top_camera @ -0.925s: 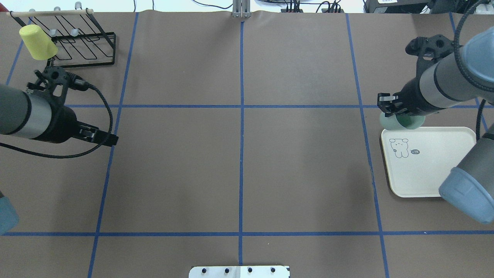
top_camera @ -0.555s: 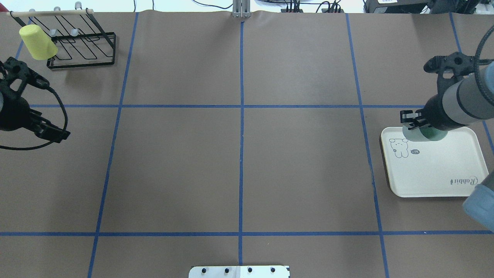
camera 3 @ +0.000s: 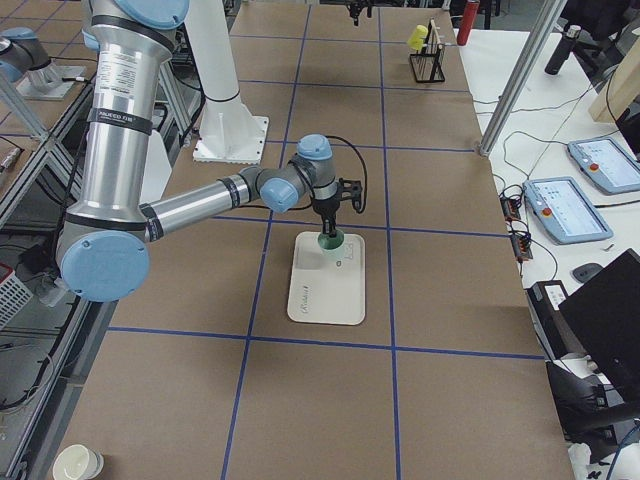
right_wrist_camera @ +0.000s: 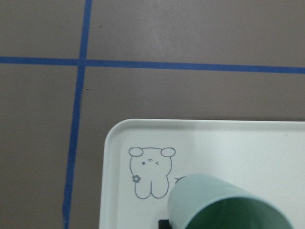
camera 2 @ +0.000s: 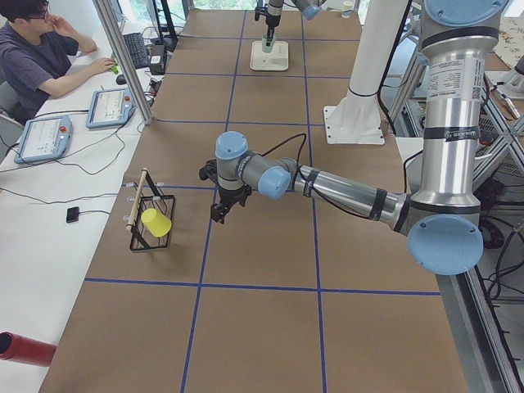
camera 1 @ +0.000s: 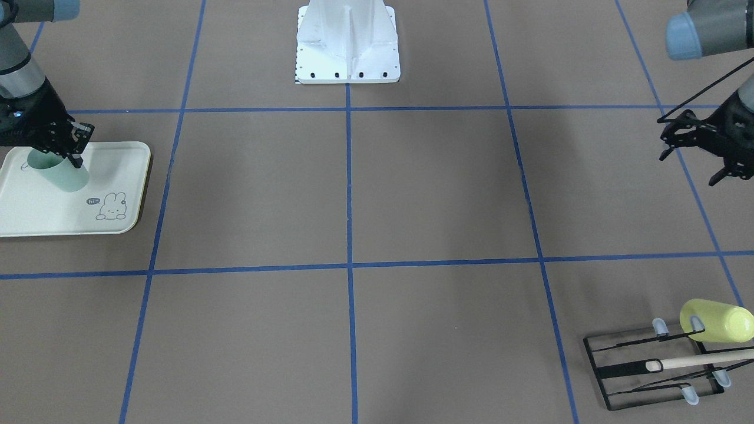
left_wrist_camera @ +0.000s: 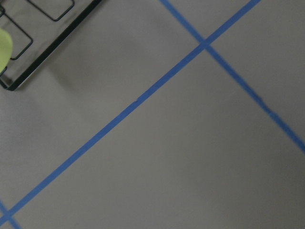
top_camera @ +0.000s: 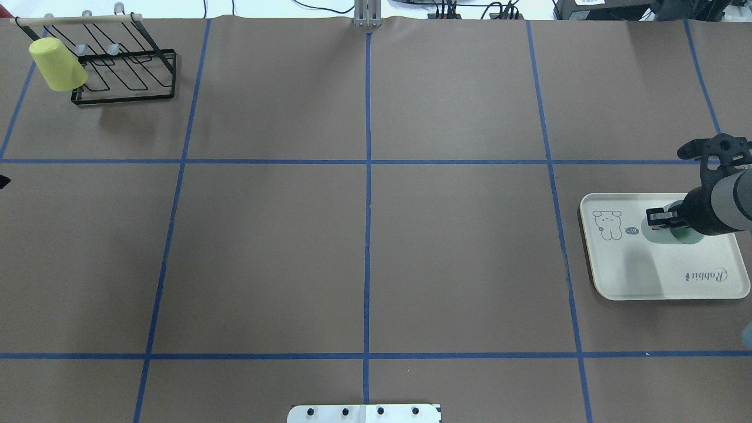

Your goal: Left arm grabs green cup and hands to right arm on tray

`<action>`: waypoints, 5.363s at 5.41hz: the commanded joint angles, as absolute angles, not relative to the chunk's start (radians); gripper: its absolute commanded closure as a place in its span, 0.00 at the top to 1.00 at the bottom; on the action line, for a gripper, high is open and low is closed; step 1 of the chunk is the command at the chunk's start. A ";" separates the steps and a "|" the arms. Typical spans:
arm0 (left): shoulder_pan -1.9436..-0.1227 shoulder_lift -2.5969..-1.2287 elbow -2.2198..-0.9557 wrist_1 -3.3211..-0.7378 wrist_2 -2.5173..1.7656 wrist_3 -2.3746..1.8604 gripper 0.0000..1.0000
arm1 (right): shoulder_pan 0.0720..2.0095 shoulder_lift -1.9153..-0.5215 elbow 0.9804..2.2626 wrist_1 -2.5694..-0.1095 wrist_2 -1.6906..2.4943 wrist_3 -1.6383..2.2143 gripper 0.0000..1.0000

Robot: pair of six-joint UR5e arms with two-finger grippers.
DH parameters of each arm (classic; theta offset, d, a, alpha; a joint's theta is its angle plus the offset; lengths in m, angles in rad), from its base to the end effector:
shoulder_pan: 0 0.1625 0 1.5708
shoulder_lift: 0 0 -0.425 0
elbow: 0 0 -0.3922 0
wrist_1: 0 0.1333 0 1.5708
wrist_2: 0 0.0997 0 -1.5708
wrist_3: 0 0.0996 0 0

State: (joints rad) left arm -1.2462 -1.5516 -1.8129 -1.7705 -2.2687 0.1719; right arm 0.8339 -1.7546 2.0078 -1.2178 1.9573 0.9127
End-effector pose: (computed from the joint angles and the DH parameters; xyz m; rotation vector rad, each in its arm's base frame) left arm 0.0927 -0.4927 0.5294 0.3573 0.7278 0.6169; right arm -0.2224 -0.3876 0.5011 0.1311 -0.6934 0.0513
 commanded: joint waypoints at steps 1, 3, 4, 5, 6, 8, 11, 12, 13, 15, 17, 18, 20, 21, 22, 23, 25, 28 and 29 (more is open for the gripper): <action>-1.281 -1.549 -1.786 -1.770 -2.298 0.195 0.99 | 0.830 -1.752 1.922 -1.207 2.023 0.902 0.00; -1.281 -1.549 -1.786 -1.769 -2.298 0.193 0.99 | 0.853 -1.644 1.917 -1.358 2.034 0.900 0.99; -1.281 -1.549 -1.786 -1.767 -2.298 0.187 1.00 | 0.883 -1.594 1.924 -1.441 2.045 0.896 1.00; -1.281 -1.548 -1.786 -1.767 -2.298 0.186 1.00 | 0.943 -1.559 1.959 -1.562 2.051 0.783 1.00; -1.281 -1.548 -1.786 -1.767 -2.298 0.181 1.00 | 1.022 -1.536 1.998 -1.688 2.060 0.611 1.00; -1.345 -1.543 -1.766 -1.758 -2.295 0.099 1.00 | 1.197 -1.500 1.956 -1.793 2.167 0.360 1.00; -1.585 -1.539 -1.614 -1.757 -2.348 0.170 1.00 | 1.470 -1.511 1.711 -1.789 2.242 -0.150 1.00; -1.606 -1.504 -1.614 -1.743 -2.350 0.222 1.00 | 1.514 -1.532 1.653 -1.783 2.244 -0.252 1.00; -1.630 -1.488 -1.671 -1.576 -2.353 0.222 1.00 | 1.534 -1.558 1.648 -1.781 2.240 -0.271 1.00; -1.632 -1.459 -1.720 -1.536 -2.348 0.215 1.00 | 1.554 -1.610 1.658 -1.740 2.240 -0.250 0.99; -1.634 -1.459 -1.736 -1.542 -2.359 0.224 1.00 | 1.554 -1.611 1.660 -1.740 2.241 -0.223 1.00; -1.634 -1.460 -1.740 -1.537 -2.359 0.224 1.00 | 1.554 -1.611 1.663 -1.740 2.241 -0.198 1.00; -1.632 -1.428 -1.756 -1.549 -2.359 0.221 1.00 | 1.554 -1.609 1.680 -1.740 2.241 -0.175 1.00; -1.632 -1.427 -1.764 -1.549 -2.359 0.222 1.00 | 1.554 -1.608 1.681 -1.740 2.241 -0.175 1.00; -1.632 -1.427 -1.763 -1.549 -2.358 0.221 1.00 | 1.554 -1.603 1.681 -1.740 2.241 -0.175 1.00; -1.632 -1.427 -1.761 -1.549 -2.352 0.215 1.00 | 1.554 -1.601 1.683 -1.738 2.241 -0.173 1.00; -1.632 -1.427 -1.763 -1.551 -2.352 0.215 1.00 | 1.554 -1.598 1.684 -1.738 2.244 -0.173 1.00; -1.632 -1.427 -1.763 -1.551 -2.352 0.215 1.00 | 1.554 -1.606 1.718 -1.738 2.244 -0.132 1.00; -1.631 -1.427 -1.761 -1.551 -2.353 0.213 1.00 | 1.554 -1.606 1.718 -1.738 2.244 -0.130 1.00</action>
State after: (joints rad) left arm -1.6316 -1.4266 -1.7622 -1.5508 -2.3521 0.2142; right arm 1.5539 -1.6052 1.7145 -1.7380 2.2442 -0.1363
